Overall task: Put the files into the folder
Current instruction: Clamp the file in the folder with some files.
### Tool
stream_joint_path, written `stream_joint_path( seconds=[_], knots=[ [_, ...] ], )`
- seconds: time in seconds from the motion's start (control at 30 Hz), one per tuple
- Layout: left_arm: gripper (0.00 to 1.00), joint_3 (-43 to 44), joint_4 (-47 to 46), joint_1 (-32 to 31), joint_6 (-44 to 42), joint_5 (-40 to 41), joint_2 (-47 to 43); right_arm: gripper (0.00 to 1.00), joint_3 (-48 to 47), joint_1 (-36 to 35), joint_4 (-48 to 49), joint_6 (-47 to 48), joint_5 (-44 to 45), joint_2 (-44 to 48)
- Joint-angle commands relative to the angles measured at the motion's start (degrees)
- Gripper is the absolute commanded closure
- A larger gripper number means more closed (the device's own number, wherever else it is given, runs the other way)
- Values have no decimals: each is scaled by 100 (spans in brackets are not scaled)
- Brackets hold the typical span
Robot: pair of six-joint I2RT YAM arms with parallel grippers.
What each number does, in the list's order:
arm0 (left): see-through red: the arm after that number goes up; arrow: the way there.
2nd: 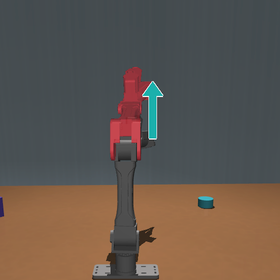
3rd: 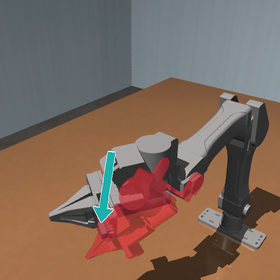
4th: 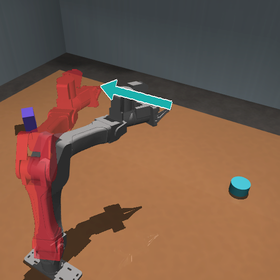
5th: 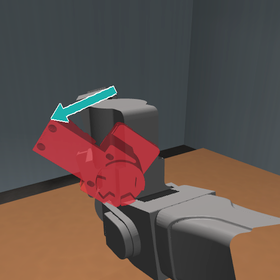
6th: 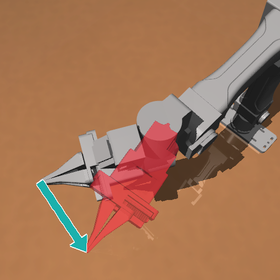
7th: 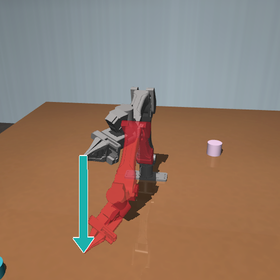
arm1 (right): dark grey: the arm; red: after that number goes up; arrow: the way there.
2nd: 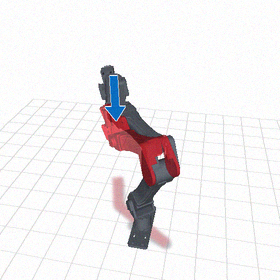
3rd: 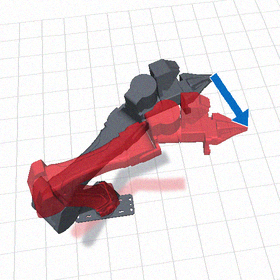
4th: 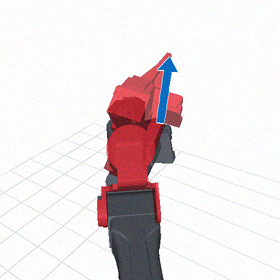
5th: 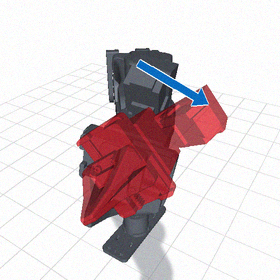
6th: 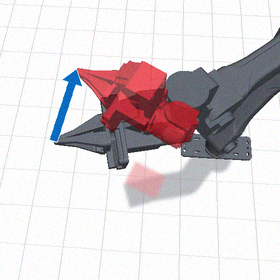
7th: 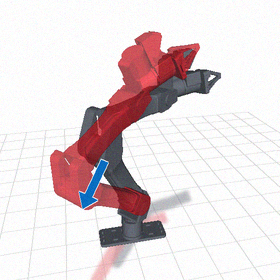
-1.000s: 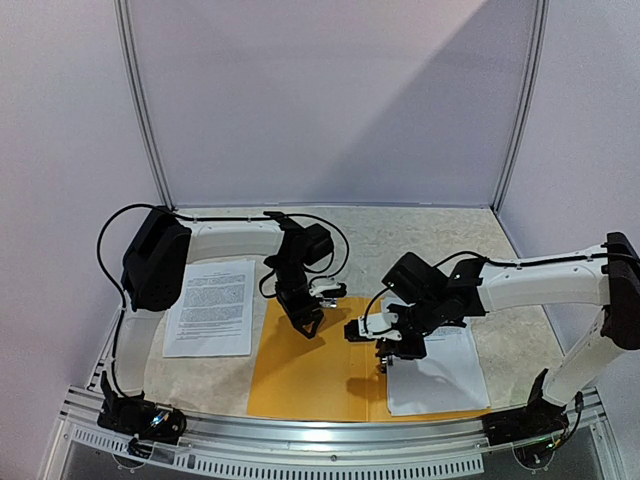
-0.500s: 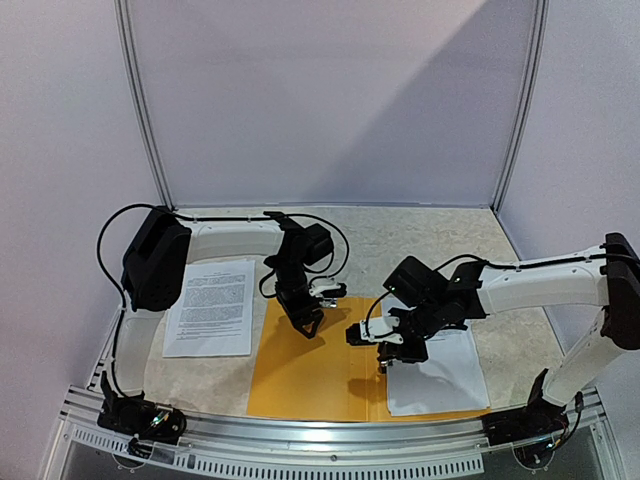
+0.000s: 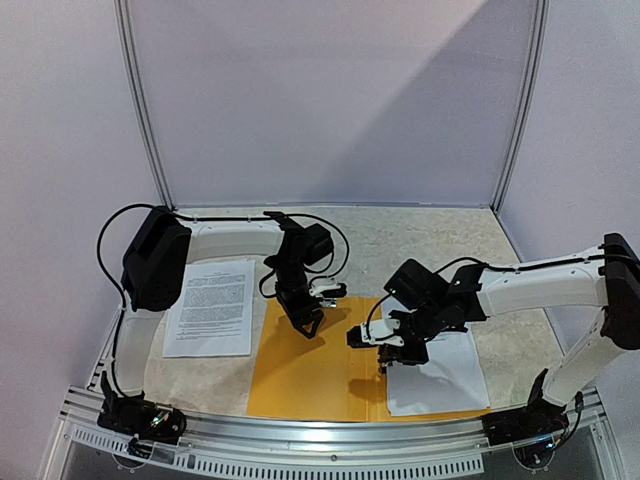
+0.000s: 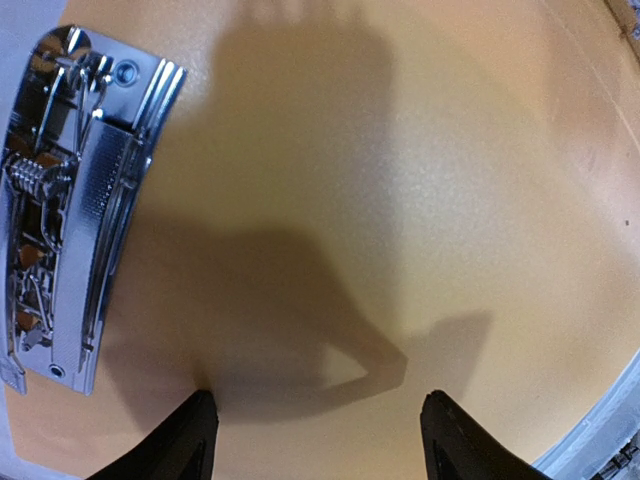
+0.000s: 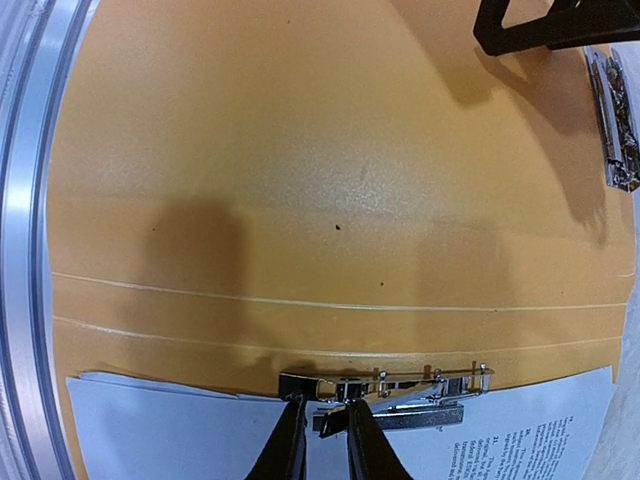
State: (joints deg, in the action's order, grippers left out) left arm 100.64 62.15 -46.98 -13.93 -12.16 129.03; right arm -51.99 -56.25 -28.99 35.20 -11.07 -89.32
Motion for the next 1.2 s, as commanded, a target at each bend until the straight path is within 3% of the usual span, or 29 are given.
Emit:
stream_joint_path(
  seconds=[0.0, 1.17],
  knots=[
    [28, -227, -35, 14, -88, 113, 332, 84, 226, -53, -146, 104, -168, -141],
    [28, -229, -19, 20, -112, 75, 378, 81, -220, -55, -82, 67, -341, -88]
  ],
)
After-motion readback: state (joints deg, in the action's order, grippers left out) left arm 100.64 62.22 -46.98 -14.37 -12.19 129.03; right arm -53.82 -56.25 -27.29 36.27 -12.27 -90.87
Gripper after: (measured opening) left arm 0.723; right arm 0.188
